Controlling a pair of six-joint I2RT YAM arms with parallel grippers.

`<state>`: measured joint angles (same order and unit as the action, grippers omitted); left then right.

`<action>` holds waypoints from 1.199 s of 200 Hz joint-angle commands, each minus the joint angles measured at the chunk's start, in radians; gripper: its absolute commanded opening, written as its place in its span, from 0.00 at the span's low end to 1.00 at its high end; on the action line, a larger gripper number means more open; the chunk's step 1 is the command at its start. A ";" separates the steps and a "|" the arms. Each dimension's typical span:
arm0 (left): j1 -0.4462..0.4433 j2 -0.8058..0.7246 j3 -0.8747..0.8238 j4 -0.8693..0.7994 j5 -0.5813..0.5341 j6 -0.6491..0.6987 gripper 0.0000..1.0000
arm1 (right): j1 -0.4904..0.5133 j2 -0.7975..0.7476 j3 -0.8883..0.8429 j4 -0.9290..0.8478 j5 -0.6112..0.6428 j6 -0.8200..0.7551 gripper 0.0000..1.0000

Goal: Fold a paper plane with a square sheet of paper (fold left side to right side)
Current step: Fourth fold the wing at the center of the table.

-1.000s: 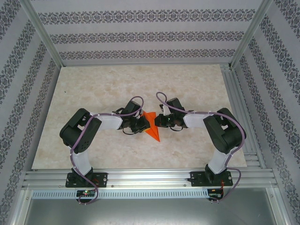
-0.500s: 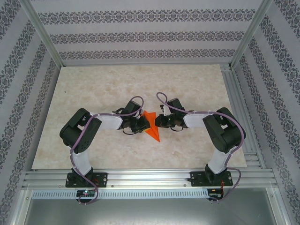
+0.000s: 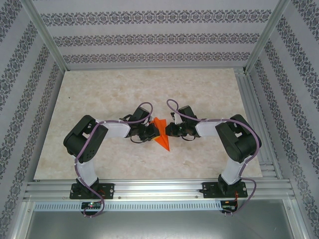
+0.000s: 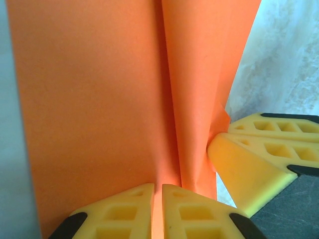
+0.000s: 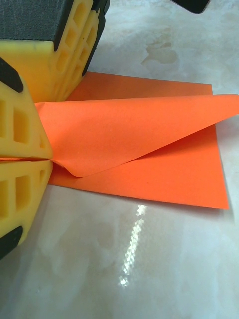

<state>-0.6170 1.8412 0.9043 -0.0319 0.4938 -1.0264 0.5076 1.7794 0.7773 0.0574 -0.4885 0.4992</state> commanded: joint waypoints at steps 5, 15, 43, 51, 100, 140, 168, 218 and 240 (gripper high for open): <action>-0.014 -0.016 0.007 -0.041 0.012 0.024 0.15 | -0.006 0.031 -0.003 -0.033 0.029 -0.016 0.10; -0.014 -0.031 0.010 -0.052 0.008 0.029 0.16 | -0.006 0.034 -0.001 -0.042 0.036 -0.020 0.10; -0.012 -0.067 0.025 -0.091 0.000 0.048 0.17 | -0.006 0.039 -0.004 -0.050 0.038 -0.022 0.09; -0.012 -0.072 0.031 -0.099 -0.001 0.053 0.17 | -0.005 0.038 -0.004 -0.050 0.040 -0.023 0.10; -0.011 -0.093 0.037 -0.099 0.003 0.044 0.17 | -0.006 0.034 -0.004 -0.050 0.040 -0.026 0.10; -0.011 -0.104 0.086 -0.129 0.006 0.064 0.14 | -0.006 0.034 -0.004 -0.046 0.033 -0.028 0.10; -0.009 -0.057 0.133 -0.158 -0.001 0.086 0.13 | -0.006 0.037 -0.001 -0.049 0.033 -0.027 0.10; -0.006 0.000 0.170 -0.188 -0.018 0.104 0.13 | -0.006 0.035 0.000 -0.055 0.037 -0.030 0.10; -0.006 0.009 0.165 -0.188 -0.024 0.106 0.13 | -0.006 0.038 0.000 -0.055 0.039 -0.025 0.09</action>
<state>-0.6167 1.8347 1.0569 -0.1886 0.4877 -0.9497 0.5076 1.7798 0.7788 0.0528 -0.4877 0.4961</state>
